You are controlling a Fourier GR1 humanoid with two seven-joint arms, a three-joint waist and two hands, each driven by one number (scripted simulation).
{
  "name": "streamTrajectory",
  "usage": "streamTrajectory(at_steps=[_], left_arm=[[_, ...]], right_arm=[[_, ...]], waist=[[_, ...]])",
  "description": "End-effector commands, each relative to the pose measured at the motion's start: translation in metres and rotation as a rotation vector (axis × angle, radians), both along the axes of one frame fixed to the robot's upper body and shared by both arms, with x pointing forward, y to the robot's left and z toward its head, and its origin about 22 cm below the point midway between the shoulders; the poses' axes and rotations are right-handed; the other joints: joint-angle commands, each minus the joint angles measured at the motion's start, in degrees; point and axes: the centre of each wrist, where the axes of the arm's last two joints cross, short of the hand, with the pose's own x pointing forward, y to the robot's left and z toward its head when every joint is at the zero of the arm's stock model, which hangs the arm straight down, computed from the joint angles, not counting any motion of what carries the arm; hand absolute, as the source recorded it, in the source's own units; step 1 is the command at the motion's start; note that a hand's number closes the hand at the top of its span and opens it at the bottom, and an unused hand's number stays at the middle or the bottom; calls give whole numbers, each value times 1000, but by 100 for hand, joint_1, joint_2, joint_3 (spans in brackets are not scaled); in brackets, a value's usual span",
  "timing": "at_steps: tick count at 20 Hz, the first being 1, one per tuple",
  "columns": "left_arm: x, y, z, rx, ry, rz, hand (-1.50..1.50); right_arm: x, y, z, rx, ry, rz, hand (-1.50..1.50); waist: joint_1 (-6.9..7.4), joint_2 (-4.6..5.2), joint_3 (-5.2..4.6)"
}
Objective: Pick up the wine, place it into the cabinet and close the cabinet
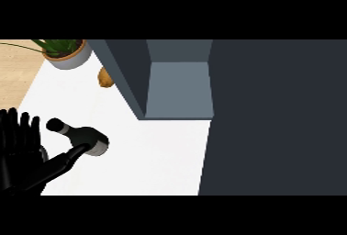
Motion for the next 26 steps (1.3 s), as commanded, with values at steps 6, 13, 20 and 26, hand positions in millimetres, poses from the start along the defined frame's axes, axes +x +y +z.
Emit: streamTrajectory(at_steps=[6, 13, 20, 26], left_arm=[[-5, 23, -30, 23, 10, 32, -150], [3, 33, -56, 3, 19, 21, -150], [4, 34, -93, -11, 26, -11, -150], [17, 29, -109, -23, 17, -19, -150]], right_arm=[[-25, -2, 15, 46, -45, 34, -150], [-37, -7, 22, 32, -52, 40, -150], [-31, 0, 25, 29, -63, 41, -150], [-33, -7, 17, 29, -51, 48, -150]], waist=[[15, 0, 3], [-9, -2, 3], [7, -1, 1], [-11, 1, 3]])
